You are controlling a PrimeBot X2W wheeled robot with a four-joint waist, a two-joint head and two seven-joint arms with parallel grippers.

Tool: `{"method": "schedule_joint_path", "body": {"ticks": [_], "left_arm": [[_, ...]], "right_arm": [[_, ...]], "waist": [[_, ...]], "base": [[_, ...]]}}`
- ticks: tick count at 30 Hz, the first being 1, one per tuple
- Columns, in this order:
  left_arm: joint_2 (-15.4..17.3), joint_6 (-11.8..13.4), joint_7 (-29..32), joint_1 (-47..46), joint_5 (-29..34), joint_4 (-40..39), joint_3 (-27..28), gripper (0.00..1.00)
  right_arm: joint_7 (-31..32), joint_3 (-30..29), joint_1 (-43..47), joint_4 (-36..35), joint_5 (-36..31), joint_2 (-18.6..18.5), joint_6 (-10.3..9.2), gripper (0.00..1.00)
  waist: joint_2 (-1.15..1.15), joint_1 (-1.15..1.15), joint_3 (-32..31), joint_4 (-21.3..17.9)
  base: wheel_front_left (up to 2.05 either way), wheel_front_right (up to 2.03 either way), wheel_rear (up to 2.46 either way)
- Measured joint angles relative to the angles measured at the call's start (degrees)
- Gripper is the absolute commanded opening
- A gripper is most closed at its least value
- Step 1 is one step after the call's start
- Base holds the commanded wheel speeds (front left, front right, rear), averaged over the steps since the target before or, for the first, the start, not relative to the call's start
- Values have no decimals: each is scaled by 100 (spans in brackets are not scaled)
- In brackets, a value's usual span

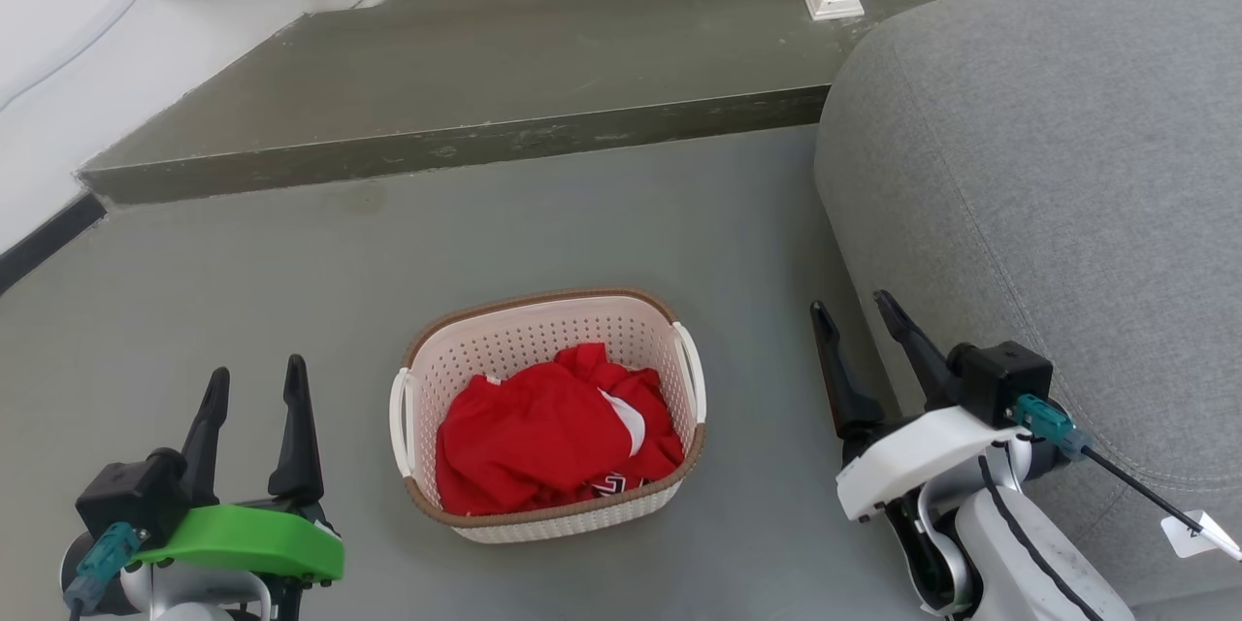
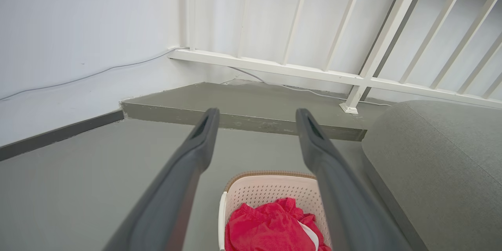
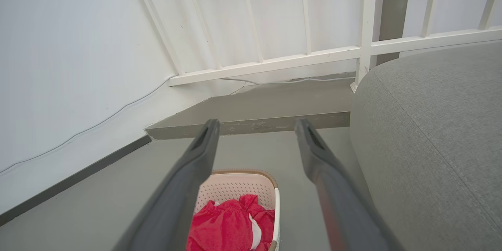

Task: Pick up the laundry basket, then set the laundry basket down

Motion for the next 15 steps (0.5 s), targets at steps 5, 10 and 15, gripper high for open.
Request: {"method": "schedule_joint_path", "body": {"ticks": [5,10,15], "left_arm": [[-22,-48,0,2,37,2,47,100],[-38,-93,0,4,40,5,73,100],[-91,-123,3,12,29,89,70,0]], "right_arm": [[0,-31,3,-21,-64,24,3,100],[0,-71,18,-33,-120,36,47,100],[1,-98,23,-10,-144,59,49,0]], "waist": [[0,0,6,5],[0,0,13,6],[0,0,18,5]], "base": [[0,0,0],[0,0,0],[0,0,0]]}}
